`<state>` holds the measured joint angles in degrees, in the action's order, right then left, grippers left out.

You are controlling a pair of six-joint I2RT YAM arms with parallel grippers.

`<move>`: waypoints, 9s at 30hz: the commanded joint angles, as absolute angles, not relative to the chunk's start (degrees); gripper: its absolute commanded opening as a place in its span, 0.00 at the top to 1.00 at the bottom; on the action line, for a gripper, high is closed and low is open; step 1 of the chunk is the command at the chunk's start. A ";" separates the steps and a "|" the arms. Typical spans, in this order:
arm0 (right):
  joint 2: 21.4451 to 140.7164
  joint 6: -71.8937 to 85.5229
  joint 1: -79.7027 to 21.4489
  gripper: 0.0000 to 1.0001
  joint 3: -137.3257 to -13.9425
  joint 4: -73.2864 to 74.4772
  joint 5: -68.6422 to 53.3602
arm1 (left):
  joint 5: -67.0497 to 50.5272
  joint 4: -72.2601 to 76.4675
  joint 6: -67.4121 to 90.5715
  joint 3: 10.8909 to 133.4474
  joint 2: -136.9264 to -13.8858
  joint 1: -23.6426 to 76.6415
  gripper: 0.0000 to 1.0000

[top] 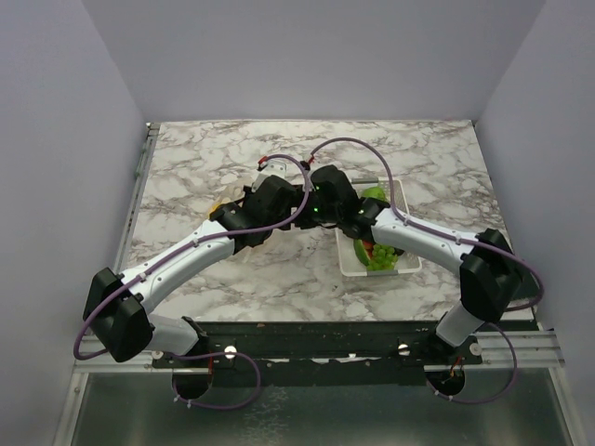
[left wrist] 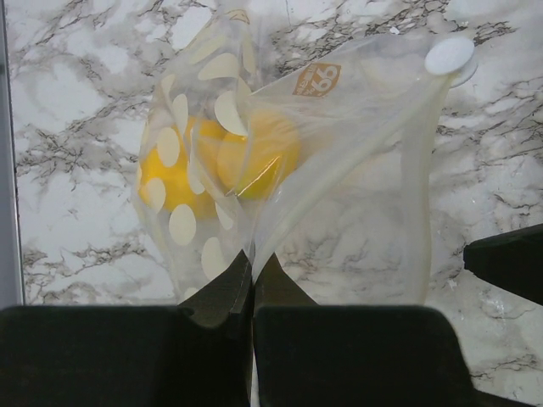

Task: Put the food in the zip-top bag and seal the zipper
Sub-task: Place the fake fruit in the zipper food storage bag, then adjust the zipper food storage bag at the center of the board, then pick up the fake fruit from the bin.

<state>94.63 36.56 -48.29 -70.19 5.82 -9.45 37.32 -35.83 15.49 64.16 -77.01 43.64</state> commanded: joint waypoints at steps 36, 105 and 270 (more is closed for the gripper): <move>100.55 41.40 -49.21 0.61 -67.50 -1.32 -7.19 | 38.05 -35.07 15.35 63.72 -75.79 43.87 1.00; 87.60 22.30 -48.25 0.99 -78.33 26.69 -4.22 | 25.94 -47.11 15.76 70.35 -70.24 43.87 0.99; 77.58 19.87 -20.72 0.66 -64.22 15.49 -11.03 | 32.31 -31.73 11.41 63.19 -70.94 43.87 1.00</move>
